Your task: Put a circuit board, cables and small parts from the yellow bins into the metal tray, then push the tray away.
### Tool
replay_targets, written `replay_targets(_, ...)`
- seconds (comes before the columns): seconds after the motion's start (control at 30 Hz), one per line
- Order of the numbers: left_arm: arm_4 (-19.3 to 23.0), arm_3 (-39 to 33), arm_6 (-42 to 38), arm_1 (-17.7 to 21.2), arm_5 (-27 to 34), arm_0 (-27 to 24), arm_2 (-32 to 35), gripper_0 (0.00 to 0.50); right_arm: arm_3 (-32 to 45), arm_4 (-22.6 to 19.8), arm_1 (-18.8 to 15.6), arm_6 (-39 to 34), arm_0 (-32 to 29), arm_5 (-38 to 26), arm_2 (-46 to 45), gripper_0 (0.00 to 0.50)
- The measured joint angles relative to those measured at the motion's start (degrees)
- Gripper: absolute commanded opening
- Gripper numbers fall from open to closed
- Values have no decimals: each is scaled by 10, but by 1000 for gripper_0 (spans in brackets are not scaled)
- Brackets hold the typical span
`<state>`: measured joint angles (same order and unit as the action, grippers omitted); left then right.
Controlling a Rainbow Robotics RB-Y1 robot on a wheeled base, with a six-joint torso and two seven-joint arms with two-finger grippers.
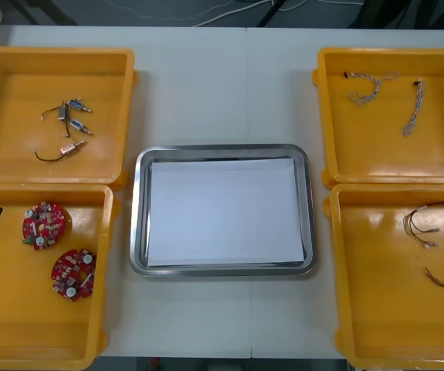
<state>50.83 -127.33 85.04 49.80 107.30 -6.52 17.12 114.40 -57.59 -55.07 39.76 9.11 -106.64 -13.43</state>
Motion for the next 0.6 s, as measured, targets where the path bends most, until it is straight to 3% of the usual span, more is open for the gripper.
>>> replay_targets(0.07, 0, -6, 0, -1, -5, 14, 8, 500, 0, 0, 0, -44, -15, 11, -6, 500)
replay_targets(0.23, 0, -15, -4, -16, -7, 35, 27, 500, 0, -1, 0, -71, -50, 38, -20, 500)
replay_targets(0.4, -12, -21, -6, -39, -7, 43, 38, 500, 0, -2, 0, -206, -81, 63, -26, 500)
replay_targets(0.6, -43, -31, -8, -64, -22, 55, 39, 500, 0, -2, 0, -229, -111, 92, -26, 500)
